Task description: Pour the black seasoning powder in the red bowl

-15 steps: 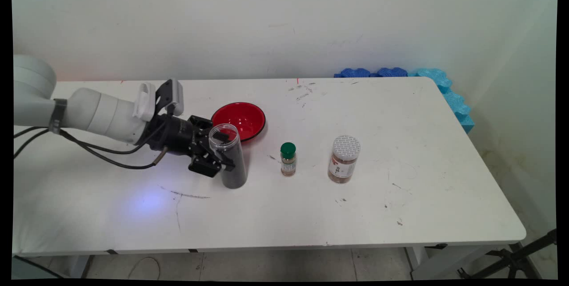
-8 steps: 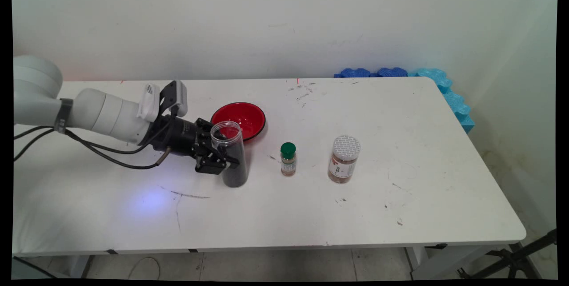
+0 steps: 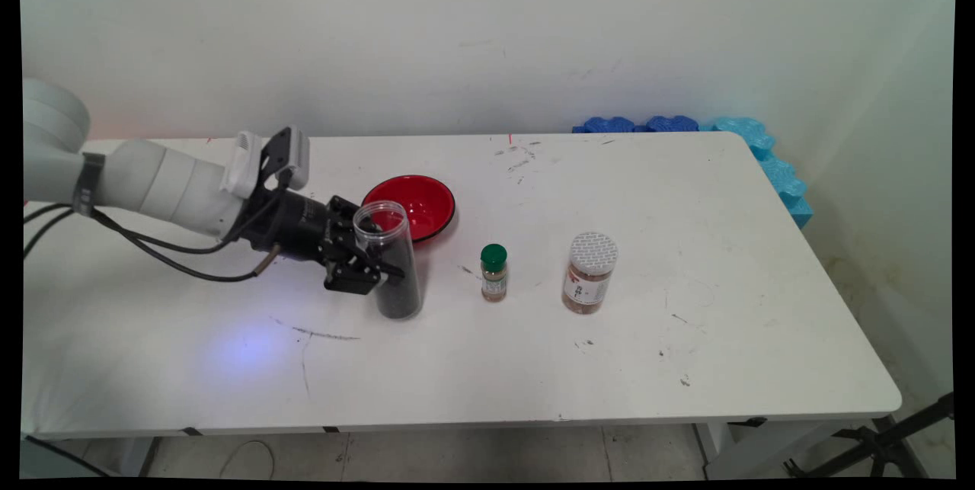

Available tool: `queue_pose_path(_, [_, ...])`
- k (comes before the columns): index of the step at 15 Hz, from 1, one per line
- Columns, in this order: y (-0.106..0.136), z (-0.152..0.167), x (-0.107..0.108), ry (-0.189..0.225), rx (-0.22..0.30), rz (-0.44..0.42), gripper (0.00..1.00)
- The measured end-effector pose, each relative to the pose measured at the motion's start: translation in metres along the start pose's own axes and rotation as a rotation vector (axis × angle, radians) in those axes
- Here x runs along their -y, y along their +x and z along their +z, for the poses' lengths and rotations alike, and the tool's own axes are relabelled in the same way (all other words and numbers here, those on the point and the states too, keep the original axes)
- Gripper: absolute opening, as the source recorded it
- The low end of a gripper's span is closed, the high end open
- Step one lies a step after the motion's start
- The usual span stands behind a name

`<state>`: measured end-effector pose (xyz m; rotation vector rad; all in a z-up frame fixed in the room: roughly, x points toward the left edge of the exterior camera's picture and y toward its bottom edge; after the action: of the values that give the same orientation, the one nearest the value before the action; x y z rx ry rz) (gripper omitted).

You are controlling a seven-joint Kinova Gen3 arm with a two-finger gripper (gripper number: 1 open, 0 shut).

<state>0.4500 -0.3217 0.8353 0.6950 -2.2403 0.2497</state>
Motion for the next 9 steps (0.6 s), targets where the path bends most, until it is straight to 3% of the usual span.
queue_pose_path(9, [0.042, -0.043, 0.0, -0.033, -0.036, 0.069, 0.0])
